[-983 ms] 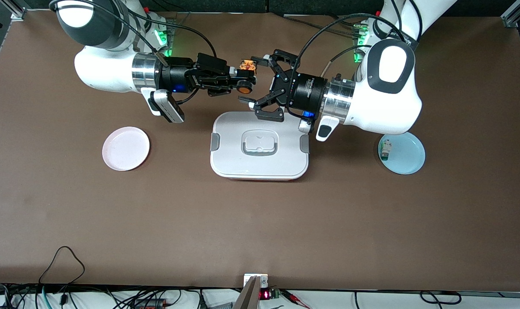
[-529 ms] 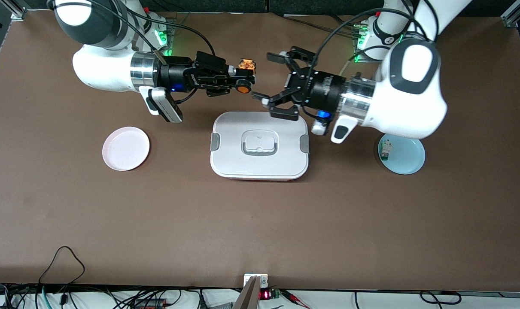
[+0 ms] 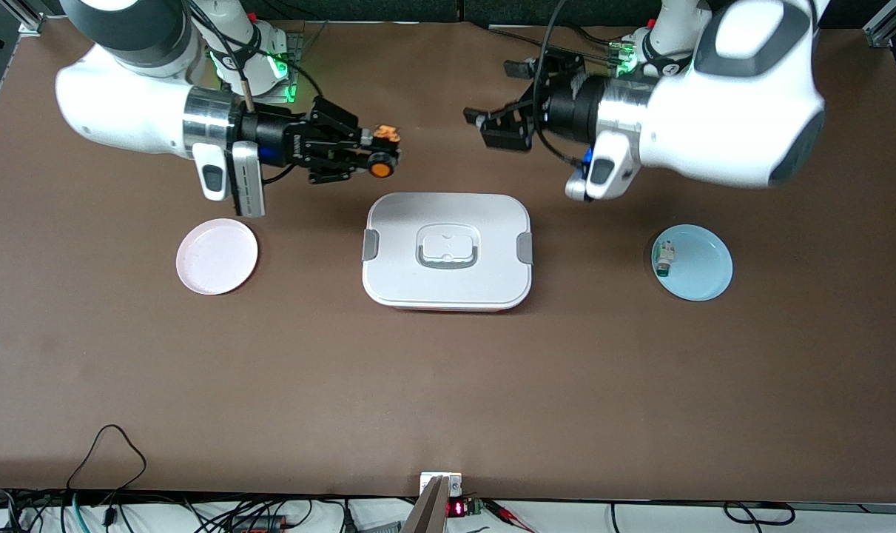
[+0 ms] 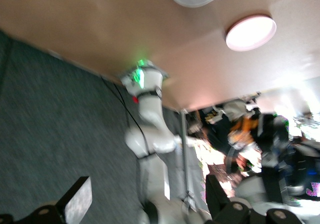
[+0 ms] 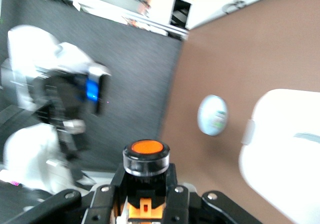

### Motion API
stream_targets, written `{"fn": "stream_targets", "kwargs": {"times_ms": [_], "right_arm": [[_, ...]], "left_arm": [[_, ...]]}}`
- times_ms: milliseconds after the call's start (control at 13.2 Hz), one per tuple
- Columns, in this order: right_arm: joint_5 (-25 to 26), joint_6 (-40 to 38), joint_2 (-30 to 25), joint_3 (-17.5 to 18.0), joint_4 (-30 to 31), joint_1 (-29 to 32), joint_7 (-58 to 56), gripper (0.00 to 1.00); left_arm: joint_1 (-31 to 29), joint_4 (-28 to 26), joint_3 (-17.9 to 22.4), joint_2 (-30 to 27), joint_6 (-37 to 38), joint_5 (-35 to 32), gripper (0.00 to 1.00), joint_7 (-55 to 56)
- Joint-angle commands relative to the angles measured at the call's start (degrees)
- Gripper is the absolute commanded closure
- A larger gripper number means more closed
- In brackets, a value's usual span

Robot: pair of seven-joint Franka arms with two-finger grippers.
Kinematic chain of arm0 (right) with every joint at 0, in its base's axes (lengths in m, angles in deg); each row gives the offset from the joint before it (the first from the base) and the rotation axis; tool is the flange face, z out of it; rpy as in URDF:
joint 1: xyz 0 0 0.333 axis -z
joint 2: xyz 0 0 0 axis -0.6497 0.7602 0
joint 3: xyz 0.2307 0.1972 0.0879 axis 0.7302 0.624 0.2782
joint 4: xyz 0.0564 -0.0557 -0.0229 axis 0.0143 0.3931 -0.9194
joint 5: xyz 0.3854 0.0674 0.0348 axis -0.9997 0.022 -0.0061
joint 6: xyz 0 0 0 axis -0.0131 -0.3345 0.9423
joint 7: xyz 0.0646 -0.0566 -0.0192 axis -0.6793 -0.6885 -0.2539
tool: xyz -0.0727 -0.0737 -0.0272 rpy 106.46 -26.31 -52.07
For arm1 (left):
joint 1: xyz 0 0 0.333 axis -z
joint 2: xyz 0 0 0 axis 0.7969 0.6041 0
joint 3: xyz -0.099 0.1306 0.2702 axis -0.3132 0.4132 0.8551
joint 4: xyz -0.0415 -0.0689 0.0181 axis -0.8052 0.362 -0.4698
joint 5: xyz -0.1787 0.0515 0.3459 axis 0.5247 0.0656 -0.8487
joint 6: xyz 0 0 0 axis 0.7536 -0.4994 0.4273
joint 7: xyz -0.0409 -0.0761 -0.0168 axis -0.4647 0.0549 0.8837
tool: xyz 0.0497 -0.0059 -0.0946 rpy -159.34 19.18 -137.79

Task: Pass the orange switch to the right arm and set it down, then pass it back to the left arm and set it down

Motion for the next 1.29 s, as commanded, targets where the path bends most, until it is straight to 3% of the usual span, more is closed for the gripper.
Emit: {"fn": "stream_targets", "kwargs": {"times_ms": [0, 378, 605, 907, 1134, 1209], "right_arm": [[10.48, -2.97, -0.65, -1.93, 0.56, 1.48, -5.68, 0.74], [35.26, -4.74, 0.92, -3.6, 0.56, 5.96, -18.86, 0.75], [49.32, -4.74, 2.6, -3.78, 0.56, 8.07, -24.67, 0.79], [66.02, -6.15, 3.47, -3.78, 0.82, 8.95, -26.87, 0.83], [77.02, -5.18, 5.14, -3.78, 1.17, 9.39, -31.26, 0.85], [78.27, -4.92, 5.41, -3.78, 1.17, 10.0, -32.93, 0.86]], "left_arm": [[0.22, -0.82, -0.44, -3.28, 2.48, -8.08, 0.0, -5.53], [0.22, -0.83, -0.52, -4.78, 7.31, -20.39, 0.0, -20.73], [0.22, -0.74, -0.61, -5.13, 9.95, -23.21, 0.0, -21.8], [1.11, -1.44, -1.84, -6.97, 10.4, -35.77, 0.0, -35.04], [-0.12, -3.89, 0.51, -9.51, 10.84, -38.25, 0.0, -46.72], [-0.13, -5.29, 2.62, -10.74, 11.1, -38.25, 0.0, -51.29]]}}
